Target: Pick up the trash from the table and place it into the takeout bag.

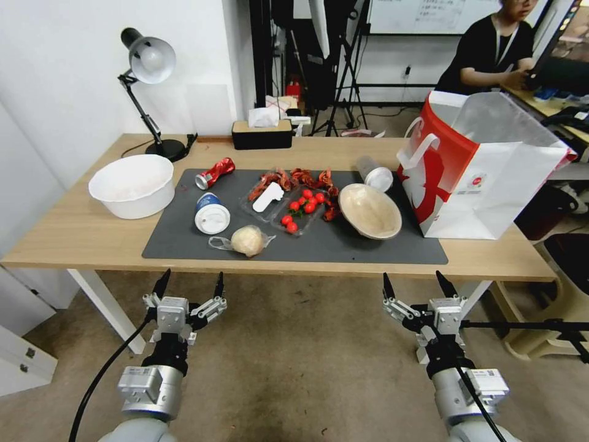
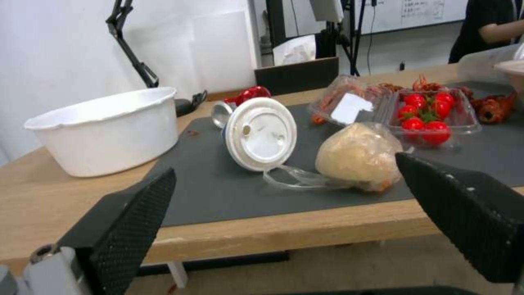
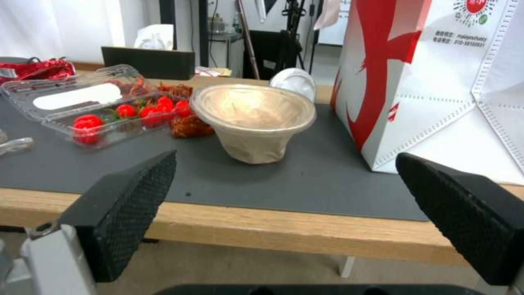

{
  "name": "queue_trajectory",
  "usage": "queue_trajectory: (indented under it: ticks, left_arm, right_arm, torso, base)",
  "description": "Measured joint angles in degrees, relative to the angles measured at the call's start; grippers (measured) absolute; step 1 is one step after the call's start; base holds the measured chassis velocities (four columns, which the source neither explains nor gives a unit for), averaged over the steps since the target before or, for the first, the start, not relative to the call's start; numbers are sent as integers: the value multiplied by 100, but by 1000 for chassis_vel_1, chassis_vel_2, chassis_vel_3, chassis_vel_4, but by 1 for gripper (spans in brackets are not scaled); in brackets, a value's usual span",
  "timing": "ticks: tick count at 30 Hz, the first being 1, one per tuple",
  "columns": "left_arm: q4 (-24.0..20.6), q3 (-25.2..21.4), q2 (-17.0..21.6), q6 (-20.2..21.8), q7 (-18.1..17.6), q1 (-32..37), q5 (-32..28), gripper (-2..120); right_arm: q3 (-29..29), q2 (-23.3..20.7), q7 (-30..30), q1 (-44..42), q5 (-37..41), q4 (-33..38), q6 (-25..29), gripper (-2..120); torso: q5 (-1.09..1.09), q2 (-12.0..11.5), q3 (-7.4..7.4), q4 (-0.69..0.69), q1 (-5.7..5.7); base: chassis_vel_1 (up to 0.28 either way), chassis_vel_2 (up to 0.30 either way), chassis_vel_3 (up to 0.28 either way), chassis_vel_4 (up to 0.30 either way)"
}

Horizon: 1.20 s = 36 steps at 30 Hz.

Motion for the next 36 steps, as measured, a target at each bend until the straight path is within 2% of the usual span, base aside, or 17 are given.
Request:
queue_trajectory:
  ticks: [19, 22, 23, 25, 26, 28, 29, 30, 32, 36]
  left_arm:
    - [0, 2, 0, 15, -10, -3, -10, 100]
    - [44, 103, -19, 409, -243, -77, -239, 100]
    - [44, 103, -19, 409, -243, -77, -239, 100]
    - [119, 241, -48, 932, -551, -178, -537, 100]
    - [119, 241, -48, 932, -551, -178, -537, 100]
    - [186, 370, -74, 1420, -842, -274, -818, 100]
    - [186, 370, -74, 1420, -842, -274, -818, 100]
    - [228, 427, -87, 1595, -972, -319, -969, 100]
    - [298, 472, -99, 1546, -1095, -384, -1187, 100]
    - [298, 485, -97, 1485, -1110, -386, -1211, 100]
  right_arm:
    - [-24, 11, -4, 19, 0, -37, -26, 100]
    - [-330, 200, -114, 235, -7, -600, -400, 100]
    - [-330, 200, -114, 235, -7, -600, -400, 100]
    - [-642, 392, -235, 457, -23, -1155, -769, 100]
    - [-642, 392, -235, 457, -23, -1155, -769, 100]
    - [-699, 440, -281, 539, -28, -1225, -789, 100]
    - [-699, 440, -281, 539, -28, -1225, -789, 100]
    - [-712, 448, -282, 538, -29, -1226, -784, 100]
    - [-705, 457, -281, 531, -35, -1163, -743, 100]
    - [-671, 460, -267, 518, -38, -1056, -682, 100]
  torso:
    - [-1, 0, 0, 0, 0]
    - [2, 0, 0, 0, 0]
    - [2, 0, 0, 0, 0]
    - [6, -1, 0, 2, 0]
    - [6, -1, 0, 2, 0]
    - [-7, -1, 0, 2, 0]
    - [-7, -1, 0, 2, 0]
    - [0, -1, 1, -1, 0]
    - [-2, -1, 1, -2, 0]
    - [-1, -1, 1, 0, 0]
  base:
    - [0, 0, 0, 0]
    - [0, 0, 0, 0]
    - [0, 0, 0, 0]
    - [0, 0, 0, 0]
    - [0, 0, 0, 0]
    - [0, 0, 0, 0]
    - [0, 0, 0, 0]
    - [0, 0, 0, 0]
    - [0, 0, 0, 0]
    - [0, 0, 0, 0]
